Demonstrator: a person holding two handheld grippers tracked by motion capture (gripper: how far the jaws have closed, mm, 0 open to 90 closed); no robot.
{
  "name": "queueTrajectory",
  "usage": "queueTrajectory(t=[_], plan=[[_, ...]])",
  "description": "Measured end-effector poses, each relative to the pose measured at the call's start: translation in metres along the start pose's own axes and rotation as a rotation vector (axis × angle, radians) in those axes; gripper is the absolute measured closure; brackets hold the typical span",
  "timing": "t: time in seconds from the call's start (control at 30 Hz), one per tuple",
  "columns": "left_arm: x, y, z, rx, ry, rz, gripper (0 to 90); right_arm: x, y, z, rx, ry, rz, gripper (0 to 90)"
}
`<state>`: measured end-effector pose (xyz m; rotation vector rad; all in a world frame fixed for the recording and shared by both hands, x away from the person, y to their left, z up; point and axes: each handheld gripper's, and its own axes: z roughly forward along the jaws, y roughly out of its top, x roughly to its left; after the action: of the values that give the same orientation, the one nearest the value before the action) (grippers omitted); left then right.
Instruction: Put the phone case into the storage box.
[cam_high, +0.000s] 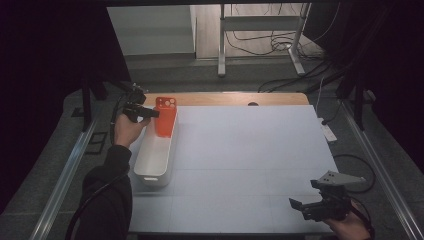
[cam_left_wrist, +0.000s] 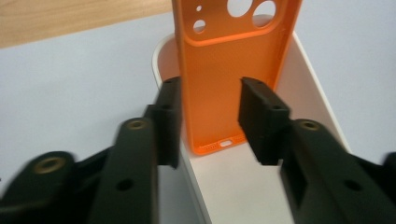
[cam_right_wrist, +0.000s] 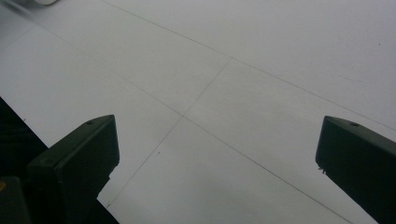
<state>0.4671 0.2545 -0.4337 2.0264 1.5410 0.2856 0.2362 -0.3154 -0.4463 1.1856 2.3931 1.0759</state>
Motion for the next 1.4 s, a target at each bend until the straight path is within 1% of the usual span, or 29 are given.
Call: queueTrajectory(t=[0.1, 0.13, 0.17, 0.23, 0.33, 0.47, 0.53, 0.6, 0.67, 0.7, 0.8, 0.9, 0.97, 1.17, 1.2, 1.3, 1.4], plan=[[-0.002, -0.001, -0.002, -0.013, 0.004, 0.016, 43.9, 0.000, 0.000, 0.000, 0.000, -0.005, -0.001, 0.0], [-0.002, -0.001, -0.002, -0.013, 0.004, 0.016, 41.6, 0.000, 0.000, 0.000, 0.001, -0.005, -0.001, 0.0], [-0.002, -0.002, -0.003, -0.019, 0.006, 0.020, 41.6, 0.000, 0.000, 0.000, 0.001, -0.005, -0.001, 0.0], [-0.003, -0.002, -0.006, -0.029, -0.001, 0.030, 31.4, 0.000, 0.000, 0.000, 0.000, -0.009, 0.002, 0.0], [-0.006, -0.002, -0.009, -0.037, 0.010, 0.051, 21.9, 0.001, 0.000, 0.000, 0.003, -0.010, -0.001, 0.0], [-0.008, -0.002, -0.012, -0.046, 0.002, 0.042, 11.1, 0.001, 0.000, 0.000, 0.006, -0.012, -0.004, 0.0], [-0.010, -0.002, -0.013, -0.045, -0.008, 0.045, 9.3, 0.001, 0.000, 0.000, 0.006, -0.012, -0.004, 0.0], [-0.011, -0.003, -0.014, -0.046, -0.010, 0.055, 6.1, 0.002, 0.000, 0.001, 0.007, -0.010, -0.005, 0.0], [-0.013, -0.005, -0.015, -0.039, -0.022, 0.075, 5.3, 0.002, 0.000, 0.001, 0.009, -0.008, -0.007, 0.0], [-0.013, -0.005, -0.015, -0.039, -0.022, 0.075, 4.4, 0.002, 0.000, 0.001, 0.009, -0.008, -0.007, 0.0], [-0.017, -0.008, -0.016, -0.027, -0.027, 0.108, 3.0, 0.002, 0.000, 0.001, 0.011, -0.009, -0.006, 0.0], [-0.020, -0.012, -0.018, -0.028, -0.027, 0.136, 1.7, 0.001, 0.000, 0.001, 0.010, -0.009, -0.003, 0.0], [-0.023, -0.015, -0.021, -0.036, -0.032, 0.152, 1.0, 0.001, 0.000, 0.001, 0.011, -0.009, -0.003, 0.0], [-0.026, -0.020, -0.025, -0.053, -0.050, 0.165, 0.1, 0.002, 0.000, 0.001, 0.012, -0.010, -0.007, 0.0], [-0.028, -0.023, -0.027, -0.062, -0.061, 0.176, 0.0, 0.002, 0.000, 0.001, 0.013, -0.010, -0.008, 0.0], [-0.030, -0.025, -0.028, -0.068, -0.067, 0.186, 0.0, 0.002, 0.000, 0.001, 0.015, -0.010, -0.010, 0.0], [-0.033, -0.028, -0.029, -0.083, -0.078, 0.205, 0.0, 0.002, 0.001, 0.002, 0.017, -0.011, -0.012, 0.0]])
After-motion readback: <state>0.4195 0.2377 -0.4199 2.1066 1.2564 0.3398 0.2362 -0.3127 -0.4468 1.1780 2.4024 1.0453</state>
